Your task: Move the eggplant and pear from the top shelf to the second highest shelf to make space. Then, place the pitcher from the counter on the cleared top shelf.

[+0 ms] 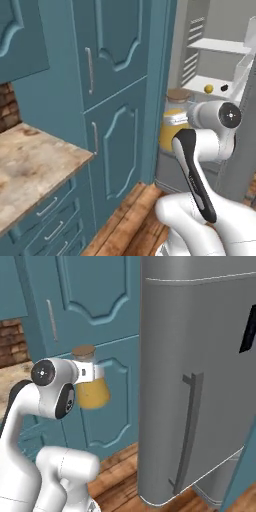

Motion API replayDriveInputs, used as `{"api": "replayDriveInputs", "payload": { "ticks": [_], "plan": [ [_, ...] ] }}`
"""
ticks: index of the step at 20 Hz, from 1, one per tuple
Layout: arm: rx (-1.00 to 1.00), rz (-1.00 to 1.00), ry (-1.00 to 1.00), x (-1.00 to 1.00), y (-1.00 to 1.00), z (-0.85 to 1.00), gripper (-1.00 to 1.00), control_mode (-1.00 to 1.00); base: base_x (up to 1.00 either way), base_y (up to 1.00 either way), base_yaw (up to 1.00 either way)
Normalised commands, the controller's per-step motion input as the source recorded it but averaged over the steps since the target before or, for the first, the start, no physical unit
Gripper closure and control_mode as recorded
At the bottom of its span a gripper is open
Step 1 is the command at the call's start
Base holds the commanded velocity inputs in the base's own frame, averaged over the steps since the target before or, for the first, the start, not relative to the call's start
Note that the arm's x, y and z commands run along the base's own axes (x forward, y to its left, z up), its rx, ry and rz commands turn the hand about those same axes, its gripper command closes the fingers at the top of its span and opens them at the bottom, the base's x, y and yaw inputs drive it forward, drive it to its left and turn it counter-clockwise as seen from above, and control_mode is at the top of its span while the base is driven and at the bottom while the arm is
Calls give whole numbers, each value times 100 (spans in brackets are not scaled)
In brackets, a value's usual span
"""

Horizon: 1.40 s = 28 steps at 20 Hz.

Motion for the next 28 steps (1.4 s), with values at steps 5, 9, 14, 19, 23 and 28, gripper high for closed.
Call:
{"api": "replayDriveInputs", "payload": {
  "ticks": [5,9,14,19,23,28],
  "plan": [
    [0,0,0,0,0,0,100,100,20,55,-49],
    [0,0,0,0,0,0,100,100,23,61,-50],
    [0,0,0,0,0,0,100,100,30,55,-50],
    [0,0,0,0,0,0,100,100,38,49,-47],
    [0,0,0,0,0,0,100,100,41,53,-45],
    [0,0,0,0,0,0,100,100,45,56,-40]
  ]
}}
